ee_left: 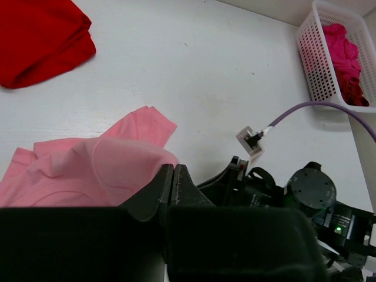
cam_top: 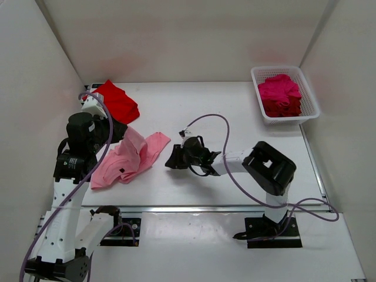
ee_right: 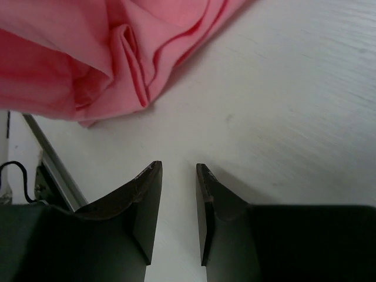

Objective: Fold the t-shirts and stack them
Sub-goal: Flatten out the crumpled T-shirt at the center of the board, then fold the flattened T-shirt at the center of the board.

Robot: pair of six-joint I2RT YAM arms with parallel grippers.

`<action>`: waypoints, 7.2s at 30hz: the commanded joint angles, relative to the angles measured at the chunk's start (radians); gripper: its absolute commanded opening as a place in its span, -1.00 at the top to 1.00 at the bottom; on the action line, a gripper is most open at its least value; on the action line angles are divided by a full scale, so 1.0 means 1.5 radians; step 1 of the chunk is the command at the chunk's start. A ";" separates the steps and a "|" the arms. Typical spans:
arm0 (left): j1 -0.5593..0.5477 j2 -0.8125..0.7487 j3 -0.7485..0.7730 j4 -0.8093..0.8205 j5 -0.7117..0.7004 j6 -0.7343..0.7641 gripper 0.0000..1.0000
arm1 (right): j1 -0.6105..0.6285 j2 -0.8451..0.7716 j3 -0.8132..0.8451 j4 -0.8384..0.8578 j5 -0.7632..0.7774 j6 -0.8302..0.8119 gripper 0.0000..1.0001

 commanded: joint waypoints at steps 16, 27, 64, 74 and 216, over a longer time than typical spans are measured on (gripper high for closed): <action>-0.002 -0.016 -0.036 0.033 0.019 0.018 1.00 | 0.044 0.173 0.133 0.145 0.013 0.172 0.39; 0.001 -0.023 -0.046 0.036 0.019 0.011 1.00 | 0.057 0.213 0.171 0.153 0.002 0.202 0.43; 0.004 0.001 0.052 0.057 0.077 -0.068 1.00 | 0.059 -0.558 0.024 -0.310 0.435 -0.213 0.99; 0.048 0.127 0.298 -0.009 0.151 -0.091 1.00 | 0.368 -0.606 0.402 -0.388 0.836 -0.529 1.00; -0.013 -0.165 -0.422 0.099 -0.034 -0.107 0.99 | -0.702 -0.516 -0.135 -0.597 -0.140 -0.304 1.00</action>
